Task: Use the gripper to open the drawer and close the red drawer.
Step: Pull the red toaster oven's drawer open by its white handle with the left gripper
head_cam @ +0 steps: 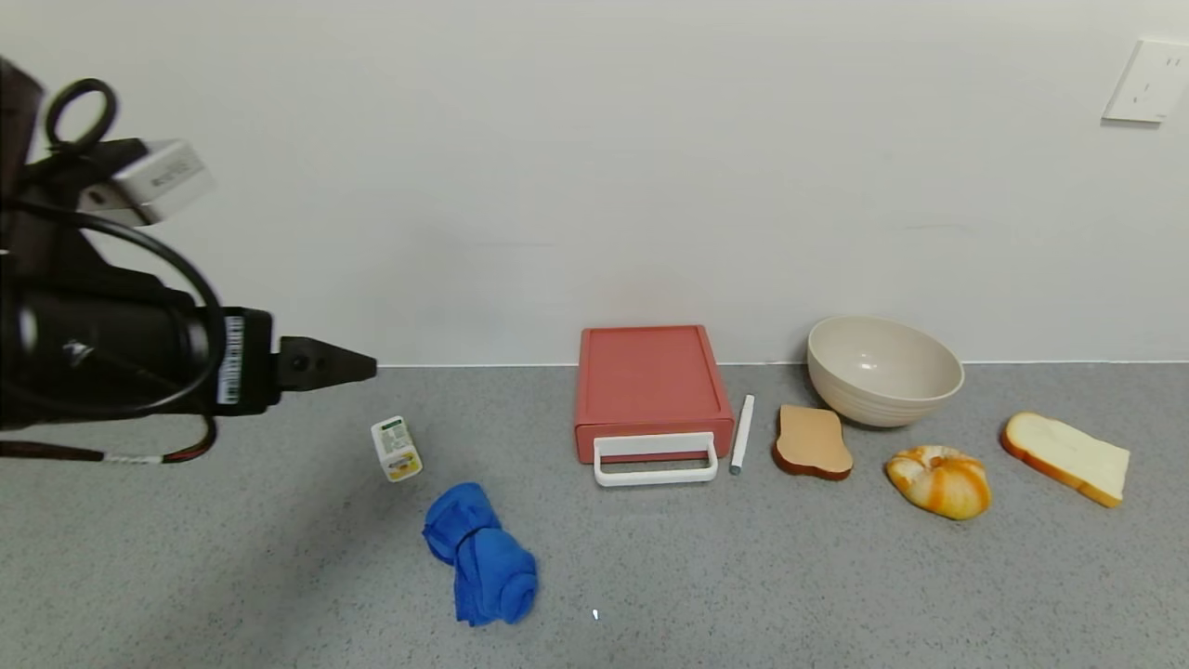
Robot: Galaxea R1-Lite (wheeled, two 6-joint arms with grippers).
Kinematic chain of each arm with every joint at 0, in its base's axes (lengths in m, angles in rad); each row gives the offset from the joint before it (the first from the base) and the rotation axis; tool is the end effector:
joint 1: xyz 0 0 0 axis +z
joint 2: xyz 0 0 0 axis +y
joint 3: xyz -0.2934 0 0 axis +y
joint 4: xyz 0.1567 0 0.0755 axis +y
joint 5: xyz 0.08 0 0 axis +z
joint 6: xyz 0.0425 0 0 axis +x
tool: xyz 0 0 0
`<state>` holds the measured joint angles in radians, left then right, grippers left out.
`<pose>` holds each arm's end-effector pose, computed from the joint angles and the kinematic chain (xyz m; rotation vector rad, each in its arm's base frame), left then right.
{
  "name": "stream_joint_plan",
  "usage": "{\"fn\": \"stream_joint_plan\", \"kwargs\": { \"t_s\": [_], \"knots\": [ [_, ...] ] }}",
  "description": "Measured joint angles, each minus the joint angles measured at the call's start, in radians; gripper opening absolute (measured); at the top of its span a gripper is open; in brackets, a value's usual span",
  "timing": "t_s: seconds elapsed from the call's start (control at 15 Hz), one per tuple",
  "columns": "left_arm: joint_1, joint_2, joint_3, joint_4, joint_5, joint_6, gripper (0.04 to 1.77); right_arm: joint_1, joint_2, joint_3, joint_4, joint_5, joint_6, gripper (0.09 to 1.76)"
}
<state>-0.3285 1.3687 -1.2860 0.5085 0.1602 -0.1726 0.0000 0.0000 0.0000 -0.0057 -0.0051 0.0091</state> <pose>0.1960 -0.0596 0.2818 -0.0243 0.5857 -0.1132 -0.0142 -0.0002 0.0762 0.0091 -0.0057 -0.0051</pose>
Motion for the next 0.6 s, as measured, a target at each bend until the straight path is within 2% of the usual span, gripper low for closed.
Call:
{"fn": "stream_joint_plan", "kwargs": {
  "t_s": [0.2, 0.6],
  "knots": [
    [-0.106, 0.174, -0.148, 0.07, 0.048, -0.081, 1.72, 0.0, 0.0, 0.0, 0.0, 0.0, 0.0, 1.71],
    [-0.225, 0.473, -0.352, 0.108, 0.061, -0.225, 1.72, 0.0, 0.0, 0.0, 0.0, 0.0, 0.0, 1.71]
  ]
}}
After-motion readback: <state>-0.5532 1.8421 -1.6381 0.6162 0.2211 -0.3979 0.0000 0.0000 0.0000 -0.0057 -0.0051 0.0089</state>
